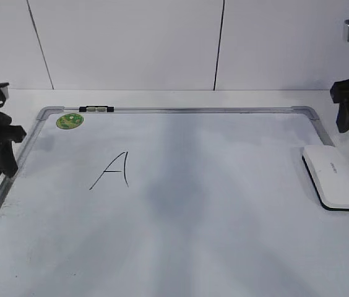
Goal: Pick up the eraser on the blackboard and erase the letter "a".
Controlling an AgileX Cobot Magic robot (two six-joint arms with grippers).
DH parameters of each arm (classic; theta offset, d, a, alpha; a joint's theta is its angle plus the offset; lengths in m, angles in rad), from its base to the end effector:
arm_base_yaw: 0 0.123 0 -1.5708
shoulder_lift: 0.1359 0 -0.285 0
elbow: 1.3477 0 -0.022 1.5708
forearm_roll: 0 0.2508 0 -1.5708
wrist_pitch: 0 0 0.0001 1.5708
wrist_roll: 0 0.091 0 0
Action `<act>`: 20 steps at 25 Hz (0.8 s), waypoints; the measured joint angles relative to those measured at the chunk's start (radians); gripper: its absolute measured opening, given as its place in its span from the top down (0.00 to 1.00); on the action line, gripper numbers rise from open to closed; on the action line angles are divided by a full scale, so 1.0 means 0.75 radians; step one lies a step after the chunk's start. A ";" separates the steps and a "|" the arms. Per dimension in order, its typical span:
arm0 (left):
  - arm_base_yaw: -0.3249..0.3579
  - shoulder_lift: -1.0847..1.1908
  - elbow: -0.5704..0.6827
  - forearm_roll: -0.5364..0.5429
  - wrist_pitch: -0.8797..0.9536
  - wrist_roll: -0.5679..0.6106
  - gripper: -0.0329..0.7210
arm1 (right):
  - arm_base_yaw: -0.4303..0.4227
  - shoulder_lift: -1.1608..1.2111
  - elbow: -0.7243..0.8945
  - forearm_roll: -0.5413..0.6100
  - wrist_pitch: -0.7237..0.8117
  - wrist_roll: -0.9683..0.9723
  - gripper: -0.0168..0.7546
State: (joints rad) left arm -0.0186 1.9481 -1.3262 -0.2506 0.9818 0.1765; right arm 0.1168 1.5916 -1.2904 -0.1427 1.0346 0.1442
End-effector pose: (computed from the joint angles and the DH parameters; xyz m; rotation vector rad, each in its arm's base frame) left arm 0.3726 -0.0257 0.1736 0.0932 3.0533 -0.3175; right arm 0.3222 0.0266 0.2872 -0.0359 2.8023 -0.1279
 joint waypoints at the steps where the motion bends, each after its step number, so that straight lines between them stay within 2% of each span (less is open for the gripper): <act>1: 0.000 0.000 -0.032 0.003 0.037 0.000 0.60 | 0.000 -0.020 0.000 0.010 0.009 -0.010 0.17; 3: 0.000 0.000 -0.106 0.008 0.112 0.000 0.55 | 0.000 -0.053 0.000 0.031 0.039 -0.041 0.18; 8: 0.000 -0.049 -0.207 0.011 0.250 0.000 0.53 | 0.000 -0.142 0.000 0.057 0.120 -0.079 0.18; 20: 0.000 -0.477 -0.197 0.032 0.324 -0.040 0.53 | 0.000 -0.406 0.120 0.063 0.249 -0.101 0.20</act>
State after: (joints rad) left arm -0.0186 1.5901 -1.4738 -0.2269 1.2250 0.1464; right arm 0.1168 1.2874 -1.2001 -0.0957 1.2215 0.0682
